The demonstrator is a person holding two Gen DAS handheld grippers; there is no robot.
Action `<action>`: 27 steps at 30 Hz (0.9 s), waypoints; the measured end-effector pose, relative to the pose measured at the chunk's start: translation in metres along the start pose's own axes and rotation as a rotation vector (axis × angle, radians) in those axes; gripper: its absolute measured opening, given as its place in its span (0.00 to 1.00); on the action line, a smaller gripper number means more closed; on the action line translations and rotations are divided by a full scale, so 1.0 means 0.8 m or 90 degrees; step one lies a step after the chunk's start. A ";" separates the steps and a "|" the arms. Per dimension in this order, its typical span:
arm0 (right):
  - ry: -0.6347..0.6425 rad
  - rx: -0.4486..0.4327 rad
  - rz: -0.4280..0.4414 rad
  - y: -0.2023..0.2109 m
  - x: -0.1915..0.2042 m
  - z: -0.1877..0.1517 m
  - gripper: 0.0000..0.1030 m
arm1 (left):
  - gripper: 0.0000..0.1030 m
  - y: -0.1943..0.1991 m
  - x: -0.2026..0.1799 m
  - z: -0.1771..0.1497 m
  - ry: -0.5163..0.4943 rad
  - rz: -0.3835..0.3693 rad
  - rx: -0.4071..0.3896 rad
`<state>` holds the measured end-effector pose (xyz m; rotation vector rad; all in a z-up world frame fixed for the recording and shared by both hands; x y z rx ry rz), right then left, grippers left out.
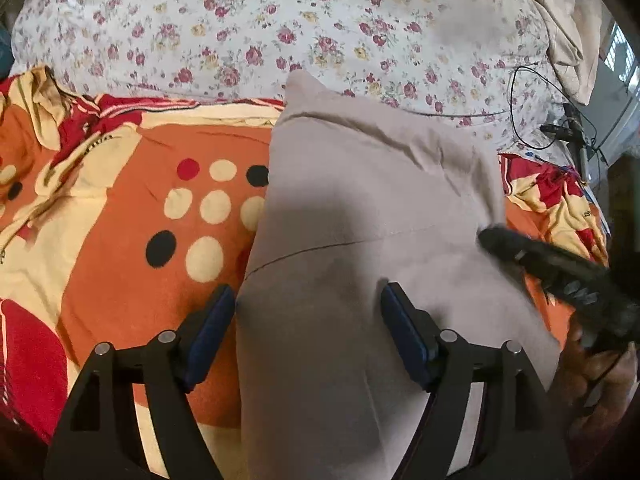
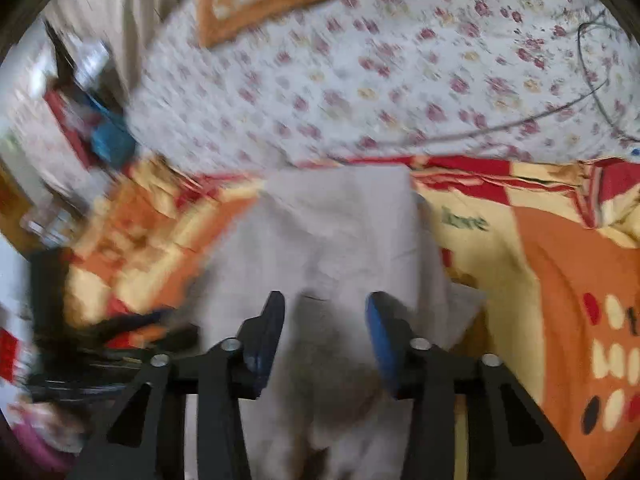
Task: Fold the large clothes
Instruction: 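Release the folded jacket and withdraw both tools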
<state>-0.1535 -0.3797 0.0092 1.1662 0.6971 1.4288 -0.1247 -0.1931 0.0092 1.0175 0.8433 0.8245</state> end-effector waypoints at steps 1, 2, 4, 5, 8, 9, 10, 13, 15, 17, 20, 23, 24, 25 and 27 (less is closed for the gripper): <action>-0.006 0.011 -0.007 -0.008 -0.007 -0.005 0.34 | 0.74 -0.001 -0.002 0.001 -0.002 0.002 -0.001; -0.012 0.017 -0.008 -0.011 -0.014 -0.011 0.34 | 0.74 -0.002 -0.006 0.003 -0.004 0.003 -0.001; -0.023 0.024 -0.020 -0.021 -0.025 -0.019 0.34 | 0.75 -0.004 -0.009 0.003 -0.007 0.013 -0.008; -0.024 0.021 -0.026 -0.022 -0.028 -0.022 0.34 | 0.75 -0.003 -0.010 0.004 -0.008 0.020 -0.015; -0.032 0.017 -0.033 -0.017 -0.031 -0.026 0.34 | 0.74 0.001 -0.013 0.000 -0.014 0.029 -0.030; -0.030 0.015 -0.043 -0.012 -0.030 -0.028 0.36 | 0.75 0.003 -0.015 0.000 -0.017 0.033 -0.035; -0.027 0.010 -0.051 -0.005 -0.027 -0.029 0.38 | 0.74 0.006 -0.014 0.000 -0.021 0.042 -0.040; -0.034 -0.012 -0.063 0.020 -0.020 -0.033 0.41 | 0.74 0.014 -0.014 0.000 -0.024 0.060 -0.053; -0.047 -0.030 -0.069 0.038 -0.017 -0.037 0.48 | 0.74 0.024 -0.013 0.001 -0.014 0.055 -0.071; -0.054 -0.054 -0.066 0.053 -0.010 -0.040 0.56 | 0.75 0.036 -0.013 0.003 -0.002 0.045 -0.091; -0.067 -0.075 -0.066 0.071 0.000 -0.044 0.65 | 0.75 0.051 -0.013 0.005 0.002 0.054 -0.117; -0.065 -0.088 -0.088 0.079 0.008 -0.047 0.68 | 0.77 0.064 -0.013 0.005 -0.003 0.067 -0.139; -0.060 -0.089 -0.094 0.079 0.011 -0.049 0.71 | 0.78 0.065 -0.013 0.005 -0.005 0.068 -0.139; -0.055 -0.089 -0.101 0.078 0.014 -0.050 0.73 | 0.78 0.067 -0.014 0.005 -0.008 0.067 -0.140; -0.054 -0.089 -0.115 0.077 0.017 -0.052 0.73 | 0.78 0.071 -0.013 0.003 -0.009 0.071 -0.155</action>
Point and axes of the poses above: each gripper's, at about its wrist camera, not at the fingertips, and y roughly against the way its jaws point, x to its left, z to its top, the point moved 9 cm from there along -y, roughly the way its jaws point, and after that the axes turned 15 degrees about x, right-handed, at the moved point
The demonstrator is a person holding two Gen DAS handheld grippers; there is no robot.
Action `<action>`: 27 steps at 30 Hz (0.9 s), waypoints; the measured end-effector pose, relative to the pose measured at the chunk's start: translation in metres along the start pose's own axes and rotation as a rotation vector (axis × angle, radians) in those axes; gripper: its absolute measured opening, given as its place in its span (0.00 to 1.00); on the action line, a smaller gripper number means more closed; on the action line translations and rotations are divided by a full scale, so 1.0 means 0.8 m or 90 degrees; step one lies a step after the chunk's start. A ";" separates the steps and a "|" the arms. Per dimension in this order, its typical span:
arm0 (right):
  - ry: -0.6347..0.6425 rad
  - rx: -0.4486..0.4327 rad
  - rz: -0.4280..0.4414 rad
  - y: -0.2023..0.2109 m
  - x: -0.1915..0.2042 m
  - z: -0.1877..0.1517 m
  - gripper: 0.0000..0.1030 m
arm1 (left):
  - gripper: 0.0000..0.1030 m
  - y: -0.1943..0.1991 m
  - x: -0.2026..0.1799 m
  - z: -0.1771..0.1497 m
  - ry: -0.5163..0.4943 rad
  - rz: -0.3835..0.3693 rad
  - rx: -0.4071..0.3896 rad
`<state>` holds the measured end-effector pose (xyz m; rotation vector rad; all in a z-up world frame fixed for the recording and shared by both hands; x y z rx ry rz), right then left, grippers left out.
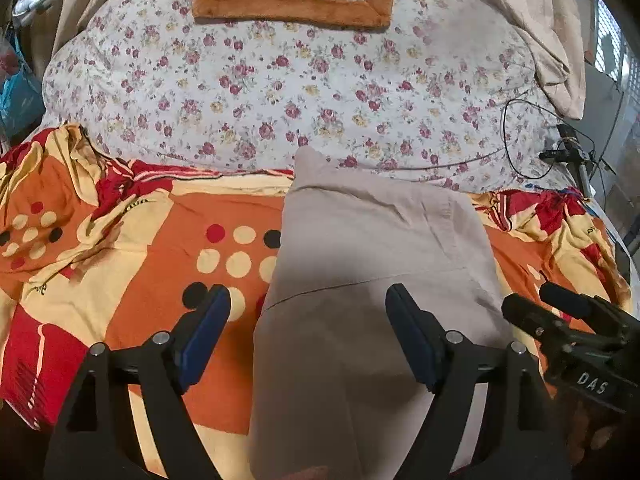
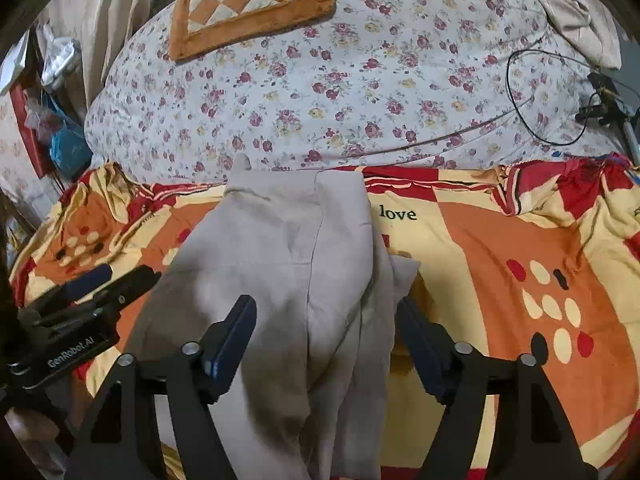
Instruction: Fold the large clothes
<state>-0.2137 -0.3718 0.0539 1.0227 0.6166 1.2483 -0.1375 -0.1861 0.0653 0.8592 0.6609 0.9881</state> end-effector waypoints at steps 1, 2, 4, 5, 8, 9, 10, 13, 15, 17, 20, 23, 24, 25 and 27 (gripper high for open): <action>0.001 -0.003 -0.003 0.000 0.002 0.000 0.74 | 0.78 0.002 0.000 -0.001 -0.002 0.007 -0.008; 0.000 -0.005 -0.004 0.001 0.003 -0.001 0.74 | 0.78 0.004 0.000 -0.002 -0.005 0.011 -0.013; 0.000 -0.004 -0.005 -0.001 0.005 -0.001 0.79 | 0.78 0.004 0.000 -0.004 -0.007 0.012 -0.014; 0.002 -0.001 -0.005 -0.001 0.005 -0.002 0.79 | 0.78 0.003 0.001 -0.004 -0.007 0.008 -0.013; 0.007 0.004 -0.011 -0.004 0.009 -0.003 0.79 | 0.78 0.003 0.004 -0.004 -0.003 0.006 -0.012; 0.007 0.003 -0.012 -0.005 0.010 -0.002 0.79 | 0.78 0.003 0.006 -0.004 0.000 0.008 -0.013; 0.007 0.003 -0.012 -0.005 0.011 -0.002 0.79 | 0.78 0.003 0.007 -0.004 0.002 0.009 -0.014; 0.005 0.004 -0.009 -0.008 0.014 0.000 0.79 | 0.78 0.004 0.011 -0.002 0.008 0.014 -0.019; 0.003 0.004 -0.007 -0.010 0.014 0.001 0.79 | 0.78 0.004 0.012 -0.002 0.009 0.015 -0.020; 0.002 0.003 -0.007 -0.010 0.014 0.001 0.79 | 0.78 0.004 0.012 -0.002 0.008 0.015 -0.021; 0.001 0.003 -0.008 -0.011 0.013 0.003 0.79 | 0.78 0.003 0.012 -0.002 0.003 0.023 -0.025; -0.002 0.004 -0.009 -0.013 0.012 0.003 0.79 | 0.78 0.003 0.009 -0.002 -0.003 0.025 -0.024; -0.003 0.004 -0.011 -0.014 0.011 0.003 0.80 | 0.78 0.003 0.008 -0.002 -0.004 0.026 -0.025; -0.005 0.003 -0.012 -0.014 0.011 0.004 0.80 | 0.78 0.003 0.008 -0.002 -0.006 0.029 -0.026; -0.008 0.003 -0.010 -0.015 0.009 0.003 0.80 | 0.78 0.002 0.008 -0.003 -0.008 0.032 -0.027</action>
Point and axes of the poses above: each gripper's, at about its wrist camera, not at the fingertips, and y roughly against the way its jaws point, x to its left, z to its top, the point moved 9 cm from there along -y, roughly the way its jaws point, and after that the axes turned 15 degrees about x, right-handed, at the moved point
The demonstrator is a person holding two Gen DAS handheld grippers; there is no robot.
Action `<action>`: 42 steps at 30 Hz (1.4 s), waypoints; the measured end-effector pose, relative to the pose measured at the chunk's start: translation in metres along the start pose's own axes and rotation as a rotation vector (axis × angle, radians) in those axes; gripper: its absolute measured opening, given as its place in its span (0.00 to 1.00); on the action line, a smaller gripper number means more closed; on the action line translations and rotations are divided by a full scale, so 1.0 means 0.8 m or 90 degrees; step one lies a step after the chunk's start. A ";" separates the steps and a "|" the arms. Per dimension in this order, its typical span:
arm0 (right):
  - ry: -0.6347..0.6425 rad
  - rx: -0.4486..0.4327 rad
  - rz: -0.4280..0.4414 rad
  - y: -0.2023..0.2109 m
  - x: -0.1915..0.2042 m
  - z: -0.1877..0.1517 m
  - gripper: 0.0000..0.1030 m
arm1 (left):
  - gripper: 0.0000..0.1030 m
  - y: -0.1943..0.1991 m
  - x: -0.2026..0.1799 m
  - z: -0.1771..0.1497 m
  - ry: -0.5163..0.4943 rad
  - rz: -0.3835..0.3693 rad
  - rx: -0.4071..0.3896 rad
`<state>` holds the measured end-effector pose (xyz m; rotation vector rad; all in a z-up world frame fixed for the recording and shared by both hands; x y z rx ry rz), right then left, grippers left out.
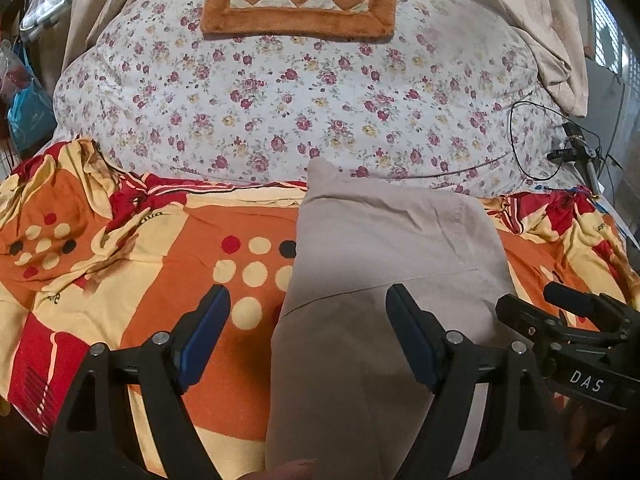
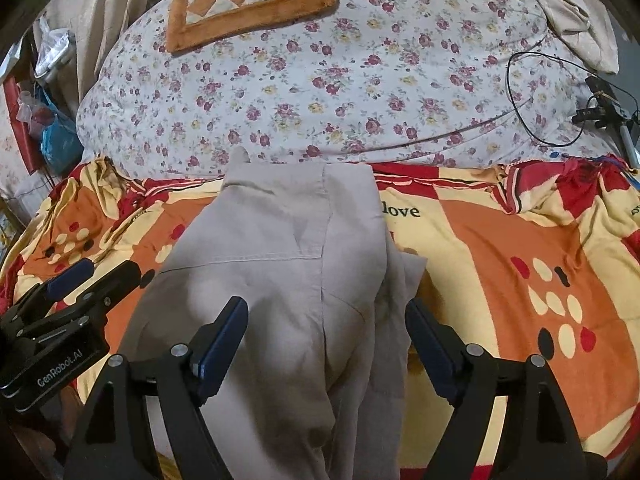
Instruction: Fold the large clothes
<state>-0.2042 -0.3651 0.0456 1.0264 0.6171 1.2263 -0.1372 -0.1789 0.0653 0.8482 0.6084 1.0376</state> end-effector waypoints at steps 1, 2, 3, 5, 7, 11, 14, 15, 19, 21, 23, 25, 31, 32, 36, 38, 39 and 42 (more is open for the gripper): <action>-0.002 0.001 0.001 -0.001 -0.001 0.000 0.80 | 0.78 0.000 0.000 0.000 0.000 0.001 0.000; -0.002 0.001 0.001 -0.001 -0.001 -0.001 0.80 | 0.78 -0.001 0.001 0.000 0.000 0.002 0.001; -0.002 0.003 0.001 -0.003 -0.001 0.000 0.80 | 0.78 -0.001 0.001 0.000 0.001 0.004 0.001; 0.000 0.003 0.000 -0.003 0.001 0.000 0.80 | 0.78 -0.002 0.003 0.000 0.001 0.007 0.002; 0.003 0.001 0.000 -0.004 0.002 -0.001 0.80 | 0.78 -0.004 0.004 0.000 0.003 0.008 0.003; 0.007 0.004 -0.002 -0.008 0.005 -0.001 0.80 | 0.78 -0.008 0.005 -0.001 0.007 0.009 0.007; 0.008 0.005 -0.002 -0.010 0.005 -0.001 0.80 | 0.78 -0.009 0.005 -0.001 0.006 0.011 0.006; 0.007 0.005 -0.003 -0.010 0.005 0.000 0.80 | 0.78 -0.009 0.006 -0.001 0.006 0.011 0.007; 0.006 0.007 -0.002 -0.011 0.003 0.001 0.80 | 0.78 -0.011 0.007 0.000 0.006 0.011 0.008; 0.003 0.006 -0.002 -0.011 0.002 0.001 0.80 | 0.78 -0.012 0.007 0.000 0.004 0.010 0.011; 0.002 0.008 -0.002 -0.013 0.002 0.001 0.81 | 0.78 -0.012 0.007 -0.001 0.003 0.011 0.012; 0.001 0.010 -0.001 -0.014 0.002 0.000 0.81 | 0.78 -0.012 0.008 0.000 0.003 0.013 0.011; 0.002 0.009 0.000 -0.014 0.004 0.000 0.81 | 0.78 -0.013 0.009 0.000 0.005 0.012 0.011; 0.003 0.008 0.000 -0.015 0.004 0.001 0.81 | 0.78 -0.013 0.009 0.000 0.004 0.012 0.012; 0.002 0.010 0.001 -0.015 0.005 0.001 0.81 | 0.78 -0.013 0.008 0.000 0.004 0.013 0.013; 0.002 0.011 -0.001 -0.016 0.005 0.002 0.81 | 0.78 -0.014 0.009 0.000 0.005 0.013 0.012; 0.003 0.012 -0.002 -0.016 0.005 0.002 0.81 | 0.78 -0.014 0.009 0.000 0.004 0.013 0.012; 0.002 0.014 -0.001 -0.018 0.004 0.002 0.81 | 0.78 -0.013 0.009 0.000 0.002 0.013 0.013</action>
Point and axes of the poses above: each gripper's, at about its wrist camera, not at the fingertips, and y roughly against the way its jaws point, x to its left, z to its top, the point moved 9 cm from there along -y, roughly the way its jaws point, and after that the axes turned 15 degrees about x, right-handed, at the moved point
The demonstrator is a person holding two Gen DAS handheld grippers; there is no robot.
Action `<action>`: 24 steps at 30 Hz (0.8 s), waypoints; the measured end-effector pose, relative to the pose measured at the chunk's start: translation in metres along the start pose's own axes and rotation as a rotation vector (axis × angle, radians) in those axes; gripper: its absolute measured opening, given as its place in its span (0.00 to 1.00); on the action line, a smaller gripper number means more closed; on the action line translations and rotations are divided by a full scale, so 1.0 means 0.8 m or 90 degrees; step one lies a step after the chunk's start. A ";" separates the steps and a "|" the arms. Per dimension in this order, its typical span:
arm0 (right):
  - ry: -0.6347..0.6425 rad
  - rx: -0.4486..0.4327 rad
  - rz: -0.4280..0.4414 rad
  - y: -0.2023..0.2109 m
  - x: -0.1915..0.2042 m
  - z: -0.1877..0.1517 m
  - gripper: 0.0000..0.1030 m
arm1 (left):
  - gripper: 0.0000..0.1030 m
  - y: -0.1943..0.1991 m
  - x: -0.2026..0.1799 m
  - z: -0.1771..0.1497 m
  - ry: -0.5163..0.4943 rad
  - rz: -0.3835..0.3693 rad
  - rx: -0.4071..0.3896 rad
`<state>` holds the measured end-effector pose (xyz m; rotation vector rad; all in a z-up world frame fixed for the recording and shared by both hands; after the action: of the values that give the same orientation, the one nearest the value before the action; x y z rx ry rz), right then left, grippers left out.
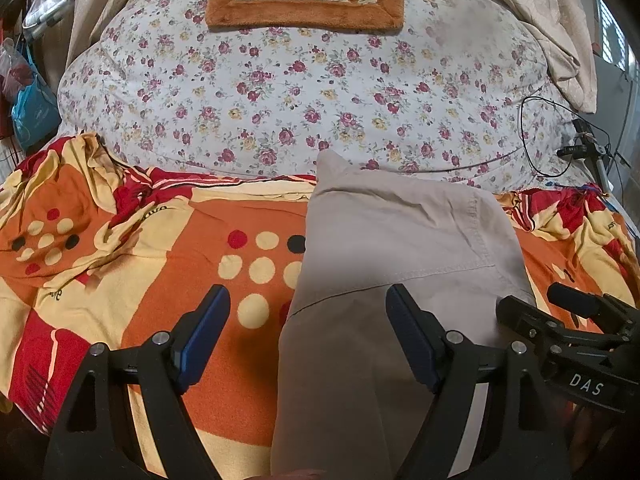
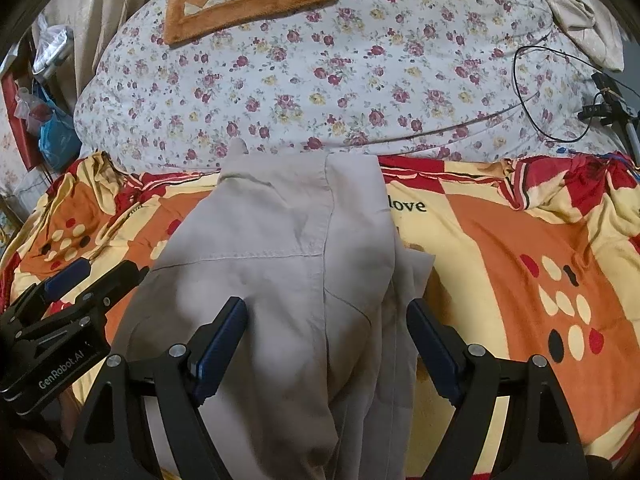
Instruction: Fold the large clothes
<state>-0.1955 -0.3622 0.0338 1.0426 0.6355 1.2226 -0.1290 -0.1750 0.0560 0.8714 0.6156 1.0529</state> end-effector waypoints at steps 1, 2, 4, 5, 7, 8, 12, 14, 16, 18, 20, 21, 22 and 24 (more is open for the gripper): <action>0.000 0.001 0.000 -0.001 0.000 0.000 0.81 | 0.78 0.000 0.000 0.000 -0.001 0.001 0.001; 0.001 0.002 0.000 -0.001 0.000 0.000 0.81 | 0.78 0.000 0.000 0.000 -0.001 0.001 0.002; 0.002 0.003 -0.001 -0.002 0.001 -0.001 0.81 | 0.78 -0.001 -0.001 -0.001 0.000 0.002 0.002; 0.003 0.003 -0.001 -0.002 0.001 -0.002 0.81 | 0.78 -0.001 -0.002 -0.001 0.001 0.002 0.002; 0.004 0.004 -0.001 -0.002 0.002 -0.002 0.81 | 0.78 -0.001 -0.001 -0.001 0.001 0.002 0.003; 0.005 0.005 -0.001 -0.003 0.002 -0.002 0.81 | 0.78 -0.001 -0.001 -0.001 0.001 0.002 0.003; 0.007 0.009 0.000 -0.005 0.003 -0.003 0.81 | 0.78 -0.001 -0.001 -0.001 0.002 0.003 0.003; 0.008 0.009 -0.002 -0.006 0.003 -0.003 0.81 | 0.78 -0.002 -0.002 -0.002 0.004 0.002 0.004; 0.008 0.010 0.000 -0.005 0.003 -0.003 0.81 | 0.78 -0.002 -0.002 -0.001 0.004 0.002 0.003; 0.007 0.009 0.000 -0.005 0.003 -0.003 0.81 | 0.78 -0.002 -0.002 -0.001 0.004 0.002 0.003; 0.007 0.009 0.000 -0.005 0.003 -0.003 0.81 | 0.78 -0.002 -0.002 -0.001 0.002 0.005 0.002; 0.007 0.010 0.000 -0.006 0.003 -0.003 0.81 | 0.78 -0.002 -0.002 -0.001 0.003 0.006 0.001; 0.007 0.011 0.001 -0.006 0.003 -0.003 0.81 | 0.78 -0.001 -0.002 -0.001 0.003 0.008 -0.001; 0.008 0.012 0.000 -0.007 0.003 -0.003 0.81 | 0.78 -0.001 -0.003 -0.001 0.006 0.006 -0.002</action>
<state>-0.1945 -0.3589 0.0285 1.0508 0.6577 1.2273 -0.1300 -0.1768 0.0553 0.8677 0.6175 1.0662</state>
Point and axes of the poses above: each gripper's, at about its wrist camera, not at the fingertips, and y roughly against the way its jaws point, x to its left, z to its top, the point moved 9 cm from there along -y, roughly the way its jaws point, and after that the axes turned 15 degrees about x, right-handed, at the moved point
